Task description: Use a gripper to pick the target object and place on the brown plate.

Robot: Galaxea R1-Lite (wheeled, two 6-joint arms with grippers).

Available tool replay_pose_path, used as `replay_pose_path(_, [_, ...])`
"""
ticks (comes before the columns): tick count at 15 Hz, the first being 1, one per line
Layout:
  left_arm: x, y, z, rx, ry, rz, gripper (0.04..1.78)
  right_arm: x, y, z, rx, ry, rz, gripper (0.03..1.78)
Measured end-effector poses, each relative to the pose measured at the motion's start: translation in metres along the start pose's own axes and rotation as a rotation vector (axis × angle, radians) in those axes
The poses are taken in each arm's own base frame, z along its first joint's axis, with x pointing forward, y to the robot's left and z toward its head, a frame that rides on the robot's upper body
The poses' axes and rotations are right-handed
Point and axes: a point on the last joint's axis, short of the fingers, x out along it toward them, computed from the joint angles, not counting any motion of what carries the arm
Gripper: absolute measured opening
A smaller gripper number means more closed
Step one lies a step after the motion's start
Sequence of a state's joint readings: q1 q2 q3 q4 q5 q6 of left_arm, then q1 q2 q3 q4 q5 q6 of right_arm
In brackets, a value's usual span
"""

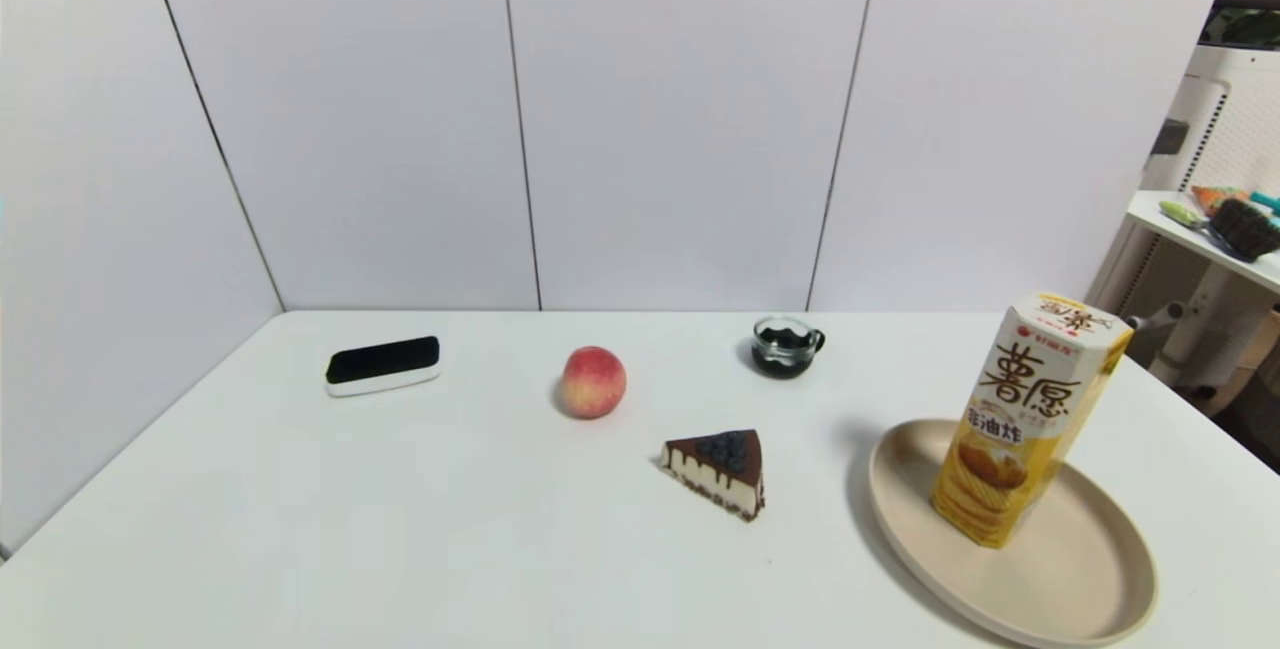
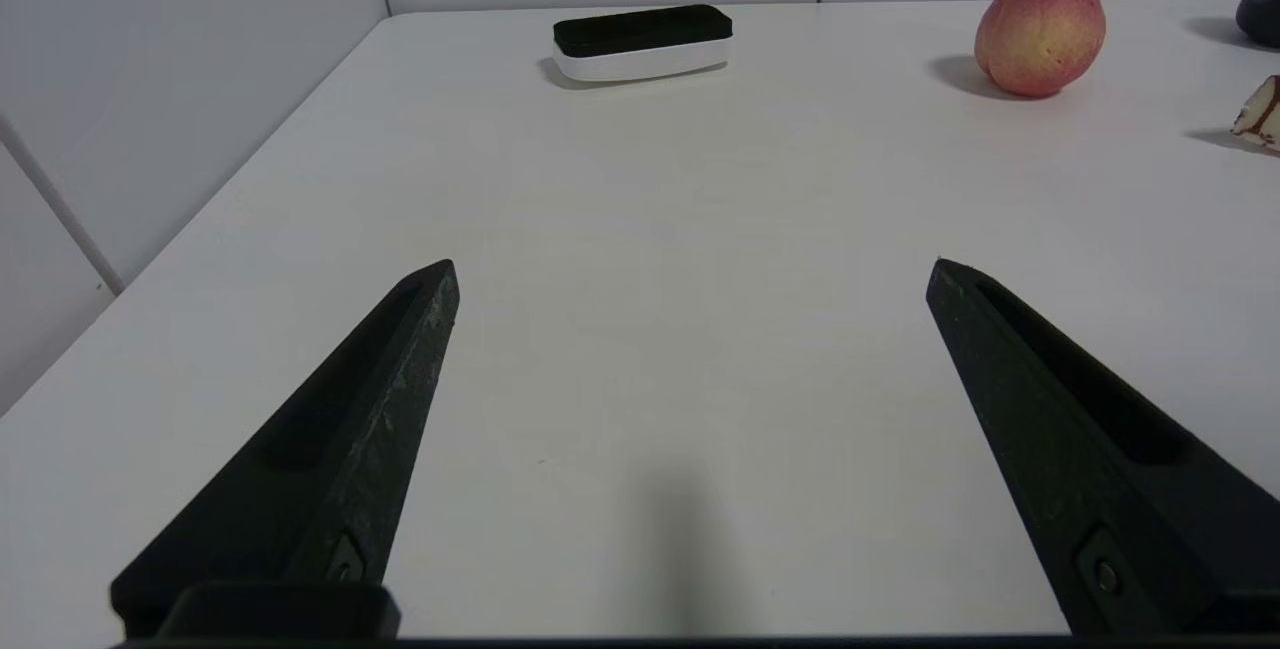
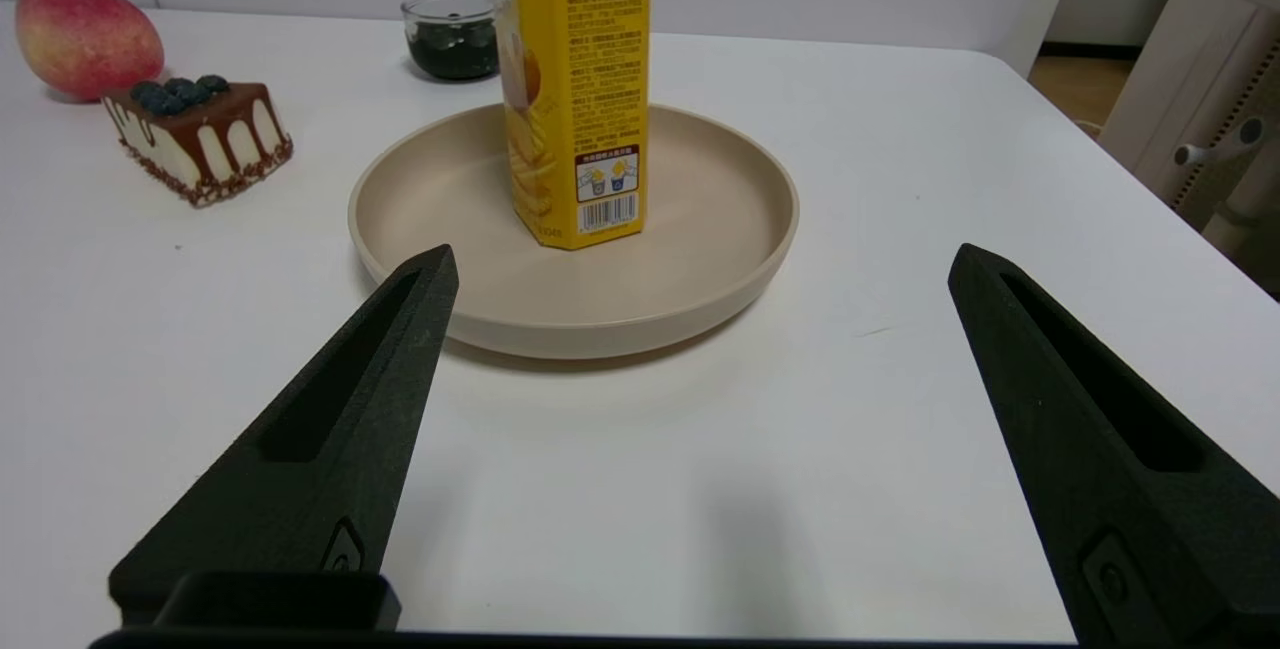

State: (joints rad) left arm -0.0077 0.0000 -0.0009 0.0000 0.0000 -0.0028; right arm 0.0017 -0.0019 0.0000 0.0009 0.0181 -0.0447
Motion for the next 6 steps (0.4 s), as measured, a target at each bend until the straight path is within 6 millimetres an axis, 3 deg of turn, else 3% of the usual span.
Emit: replay_pose_path(6, [-0.0001,0.0000,0.0002,0.000,-0.001,0.000,1.69,0.0000,0.0002,0.0000,-0.023,-0.001,0.011,1.69])
